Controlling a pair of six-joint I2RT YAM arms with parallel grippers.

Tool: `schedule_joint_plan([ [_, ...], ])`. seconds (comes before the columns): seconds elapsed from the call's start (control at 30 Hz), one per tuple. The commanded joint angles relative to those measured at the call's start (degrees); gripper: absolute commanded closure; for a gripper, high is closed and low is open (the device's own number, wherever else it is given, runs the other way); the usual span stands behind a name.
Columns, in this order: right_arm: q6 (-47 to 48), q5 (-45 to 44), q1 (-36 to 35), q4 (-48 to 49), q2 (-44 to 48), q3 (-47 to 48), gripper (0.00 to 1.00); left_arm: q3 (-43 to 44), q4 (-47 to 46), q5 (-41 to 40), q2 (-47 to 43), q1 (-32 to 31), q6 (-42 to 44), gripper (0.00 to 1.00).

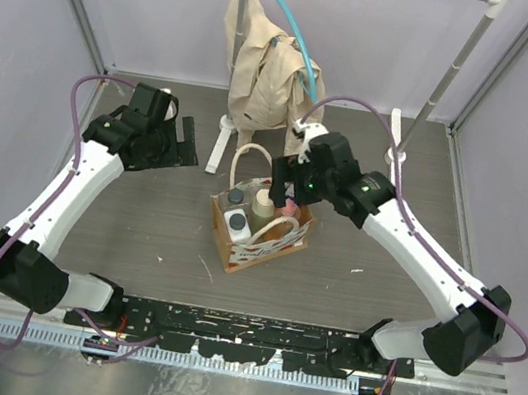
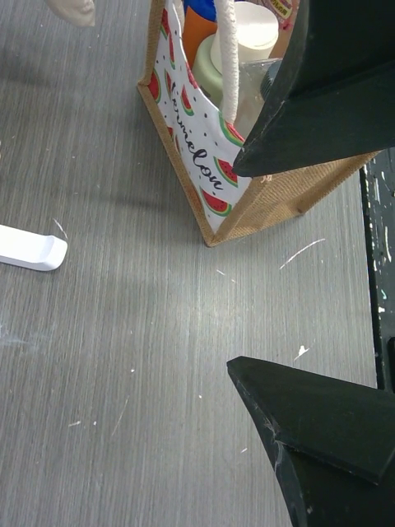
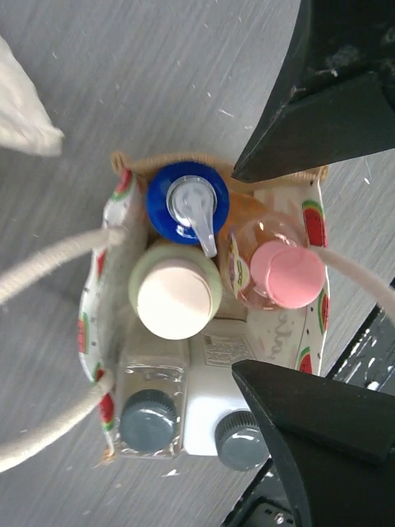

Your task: Take the personal care products out of the canvas bag

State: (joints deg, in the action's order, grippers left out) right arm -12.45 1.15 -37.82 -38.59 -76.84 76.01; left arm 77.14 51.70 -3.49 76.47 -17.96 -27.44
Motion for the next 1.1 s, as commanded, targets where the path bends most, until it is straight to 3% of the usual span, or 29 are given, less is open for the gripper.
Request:
schedule_joint_plan([
  [0.0, -0.69, -5.81, -3.05, -1.79, -2.49, 2.74, 0.11, 0.43, 0.07, 1.37, -0.53, -0.33, 0.7, 0.02],
  [0.07, -1.94, -7.86, -3.2, -3.24, -3.14, 3.11, 0.23, 0.23, 0.15, 1.39, -0.93, -0.34, 0.85, 0.02],
  [0.2, -2.98, -9.59, -3.17, -5.09, -2.47, 2.6, 0.29, -0.18, 0.29, 1.25, -1.51, -0.3, 0.99, 0.02],
  [0.33, -3.65, -8.71, -3.18, -4.8, -1.77, 0.85, 0.44, -0.97, -0.14, 2.08, -1.58, -0.33, 0.62, 0.02],
  [0.47, -4.02, -7.53, -3.13, -3.62, -1.3, -0.84, 0.5, -1.96, -0.8, 3.0, -1.67, -0.37, 0.12, 0.02],
  [0.53, -4.08, -6.69, -3.21, -3.91, -1.34, -0.76, 0.51, -2.08, -0.74, 3.0, -1.7, -0.34, 0.11, 0.02],
  [0.8, -3.81, -6.99, -4.26, -5.66, -0.7, -0.19, 0.37, -2.54, -0.86, 3.03, -1.93, -0.33, 0.04, 0.02],
  [1.07, -3.99, -6.96, -4.96, -4.55, -1.02, -1.35, 0.38, -3.63, -1.59, 3.73, -1.8, -0.35, -0.43, 0.02],
])
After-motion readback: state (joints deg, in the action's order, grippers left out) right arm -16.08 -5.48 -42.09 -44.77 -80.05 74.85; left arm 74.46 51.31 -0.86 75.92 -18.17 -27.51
